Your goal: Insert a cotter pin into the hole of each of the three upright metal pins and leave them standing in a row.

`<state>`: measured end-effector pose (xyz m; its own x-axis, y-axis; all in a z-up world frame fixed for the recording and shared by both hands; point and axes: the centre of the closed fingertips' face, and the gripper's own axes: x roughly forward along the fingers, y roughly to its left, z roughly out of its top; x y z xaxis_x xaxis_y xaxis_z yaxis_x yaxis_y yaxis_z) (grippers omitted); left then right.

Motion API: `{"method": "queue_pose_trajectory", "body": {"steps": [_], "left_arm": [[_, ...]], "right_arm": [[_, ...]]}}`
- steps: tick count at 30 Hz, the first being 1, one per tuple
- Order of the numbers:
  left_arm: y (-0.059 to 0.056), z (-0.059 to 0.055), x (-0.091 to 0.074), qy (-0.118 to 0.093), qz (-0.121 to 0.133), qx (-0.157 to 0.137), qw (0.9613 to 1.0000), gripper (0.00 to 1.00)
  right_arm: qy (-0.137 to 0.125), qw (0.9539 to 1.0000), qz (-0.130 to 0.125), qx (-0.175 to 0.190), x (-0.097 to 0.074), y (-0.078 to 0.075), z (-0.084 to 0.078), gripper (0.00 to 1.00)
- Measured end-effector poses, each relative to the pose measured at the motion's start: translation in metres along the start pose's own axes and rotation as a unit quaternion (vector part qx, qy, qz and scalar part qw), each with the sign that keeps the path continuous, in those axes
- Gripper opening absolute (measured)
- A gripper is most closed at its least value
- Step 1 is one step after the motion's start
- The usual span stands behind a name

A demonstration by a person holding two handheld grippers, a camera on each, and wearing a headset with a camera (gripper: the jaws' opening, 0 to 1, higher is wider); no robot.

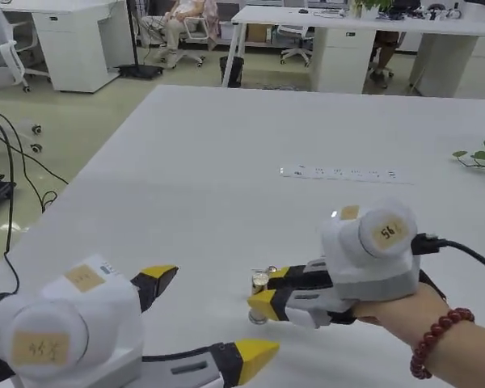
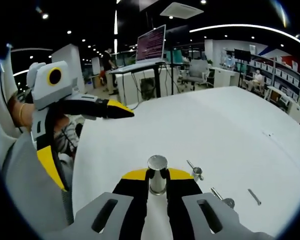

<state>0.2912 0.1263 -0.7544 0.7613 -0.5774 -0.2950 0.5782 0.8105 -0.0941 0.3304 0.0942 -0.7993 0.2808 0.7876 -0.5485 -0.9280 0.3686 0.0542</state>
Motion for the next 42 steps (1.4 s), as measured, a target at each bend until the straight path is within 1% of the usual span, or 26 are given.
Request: {"method": "queue_pose_trajectory", "body": {"steps": [6, 9, 15, 17, 19, 22, 25, 36, 38, 42], "left_arm": [[-0.004, -0.001, 0.002, 0.002, -0.003, 0.003, 1.0, 0.89], [-0.006, -0.001, 0.004, 0.004, -0.007, 0.005, 1.0, 0.88], [-0.011, -0.003, 0.006, 0.009, -0.012, 0.007, 0.9999, 0.88], [-0.012, -0.003, 0.007, 0.009, -0.014, 0.008, 0.9998, 0.88], [-0.013, -0.003, 0.007, 0.009, -0.014, 0.01, 0.9998, 0.88], [-0.014, -0.003, 0.008, 0.009, -0.016, 0.013, 0.9997, 0.88], [-0.014, -0.003, 0.008, 0.011, -0.016, 0.014, 0.9997, 0.88], [-0.015, -0.004, 0.009, 0.013, -0.018, 0.014, 0.9997, 0.87], [-0.015, -0.005, 0.009, 0.013, -0.019, 0.014, 0.9996, 0.87], [-0.018, -0.006, 0.01, 0.015, -0.022, 0.014, 0.9996, 0.87]], "right_arm": [[0.002, 0.9998, -0.019, 0.005, -0.014, -0.006, -0.013, 0.13], [0.001, 0.9993, -0.033, 0.02, -0.021, -0.012, -0.021, 0.13], [0.001, 0.9979, -0.058, 0.03, -0.028, -0.02, -0.032, 0.13], [0.006, 0.9975, -0.066, 0.026, -0.03, -0.021, -0.036, 0.13], [0.012, 0.9974, -0.068, 0.021, -0.031, -0.022, -0.04, 0.13], [0.009, 0.997, -0.072, 0.029, -0.032, -0.022, -0.045, 0.13], [0.011, 0.9965, -0.079, 0.023, -0.033, -0.021, -0.049, 0.13], [0.009, 0.9939, -0.105, 0.034, -0.033, -0.021, -0.058, 0.13], [0.0, 0.9931, -0.11, 0.038, -0.034, -0.022, -0.057, 0.13], [-0.002, 0.9927, -0.115, 0.038, -0.034, -0.021, -0.058, 0.13]]}}
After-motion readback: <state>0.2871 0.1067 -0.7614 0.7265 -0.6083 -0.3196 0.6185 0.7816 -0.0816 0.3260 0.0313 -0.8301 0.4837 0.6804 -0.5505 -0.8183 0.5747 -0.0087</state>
